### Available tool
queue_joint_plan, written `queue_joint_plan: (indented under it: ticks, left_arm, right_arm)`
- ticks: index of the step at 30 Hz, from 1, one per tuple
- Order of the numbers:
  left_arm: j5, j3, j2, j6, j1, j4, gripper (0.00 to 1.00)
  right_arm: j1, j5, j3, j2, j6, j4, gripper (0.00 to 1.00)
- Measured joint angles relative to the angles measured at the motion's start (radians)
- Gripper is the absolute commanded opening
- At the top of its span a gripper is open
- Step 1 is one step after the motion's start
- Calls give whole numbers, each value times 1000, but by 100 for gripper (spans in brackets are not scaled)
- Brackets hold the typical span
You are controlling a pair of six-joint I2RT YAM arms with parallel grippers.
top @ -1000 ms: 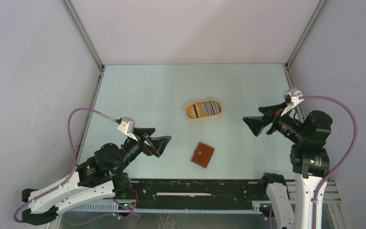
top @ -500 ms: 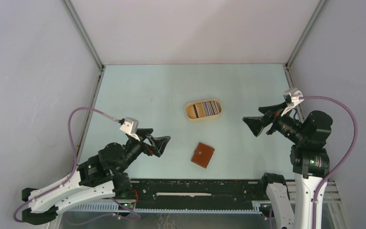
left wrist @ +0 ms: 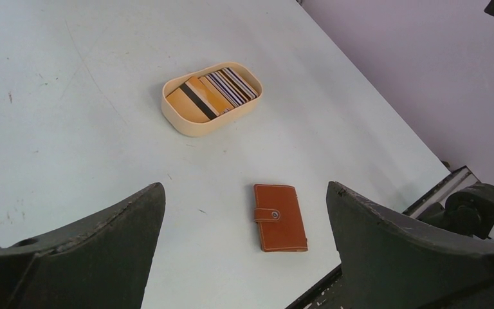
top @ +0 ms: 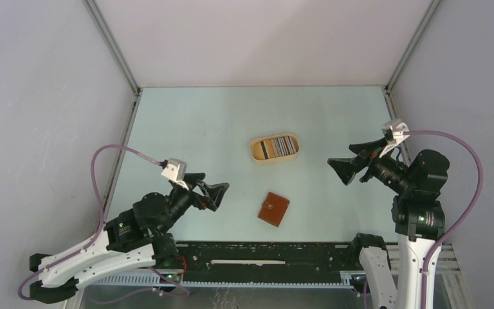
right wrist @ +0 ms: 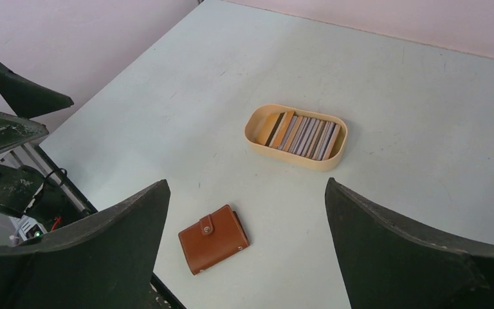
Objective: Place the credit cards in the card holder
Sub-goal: Reset both arms
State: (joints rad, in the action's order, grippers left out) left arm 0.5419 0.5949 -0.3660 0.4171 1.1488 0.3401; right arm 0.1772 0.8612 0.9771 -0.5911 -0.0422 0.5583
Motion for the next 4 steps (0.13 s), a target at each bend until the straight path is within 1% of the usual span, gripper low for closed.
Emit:
queue_joint_plan:
  ticks: [4]
  left_arm:
    - [5,0,0,-1,0,0,100]
  right_arm:
    - [1,6,0,0,15,1,100]
